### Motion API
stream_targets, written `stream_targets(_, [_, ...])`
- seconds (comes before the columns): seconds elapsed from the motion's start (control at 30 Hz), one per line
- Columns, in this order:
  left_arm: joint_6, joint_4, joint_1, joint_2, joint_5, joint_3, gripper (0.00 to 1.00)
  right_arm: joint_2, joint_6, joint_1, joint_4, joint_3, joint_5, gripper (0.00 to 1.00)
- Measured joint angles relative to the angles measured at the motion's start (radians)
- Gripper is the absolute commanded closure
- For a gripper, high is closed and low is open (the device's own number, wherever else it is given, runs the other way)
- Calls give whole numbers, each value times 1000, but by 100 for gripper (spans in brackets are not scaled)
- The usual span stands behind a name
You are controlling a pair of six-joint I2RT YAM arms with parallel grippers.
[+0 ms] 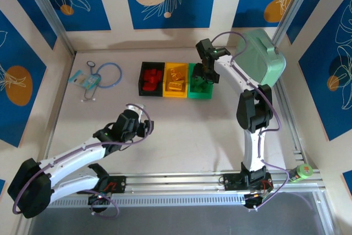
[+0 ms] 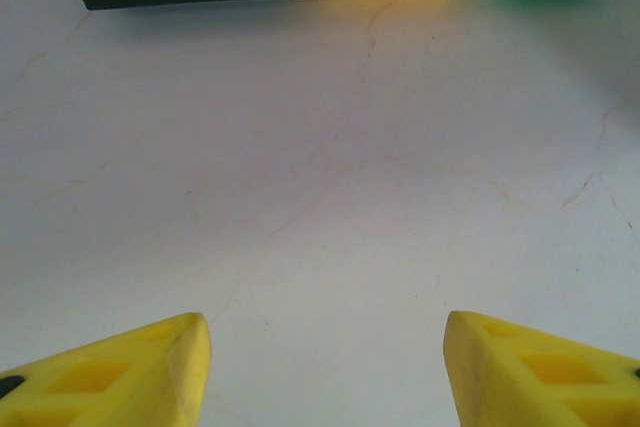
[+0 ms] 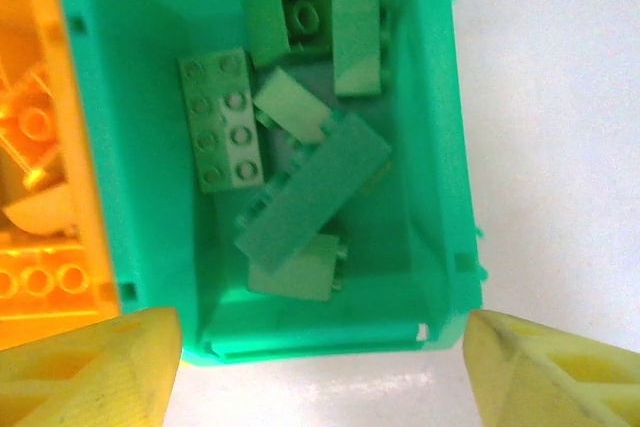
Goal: Sort the legos into containers by color
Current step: Place the lego in the container, then reset both arms
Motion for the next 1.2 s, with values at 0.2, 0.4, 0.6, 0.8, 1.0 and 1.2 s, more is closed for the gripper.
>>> stream_targets(0.2, [-1, 0, 0, -16, -40, 0, 29, -106, 0, 4, 59, -165, -1, 24])
stream_targets(0.4, [0, -9, 0, -76, -141, 0, 20, -264, -1, 3, 137, -301, 1, 23])
stream_targets(0.6, [27, -49, 0, -161, -329, 0, 14, -475, -48, 2, 286, -528, 7, 22])
stream_targets(0.8, [98, -61, 1, -230, -496, -19, 10, -809, -155, 2, 549, -877, -32, 17])
stream_targets(1.0, [163, -103, 1, -262, -655, -37, 8, -1057, -240, 1, 757, -1142, 30, 10])
stream_targets(1.2, [224, -97, 2, -311, -748, -77, 7, -1147, -221, -42, 723, -1246, 131, 2])
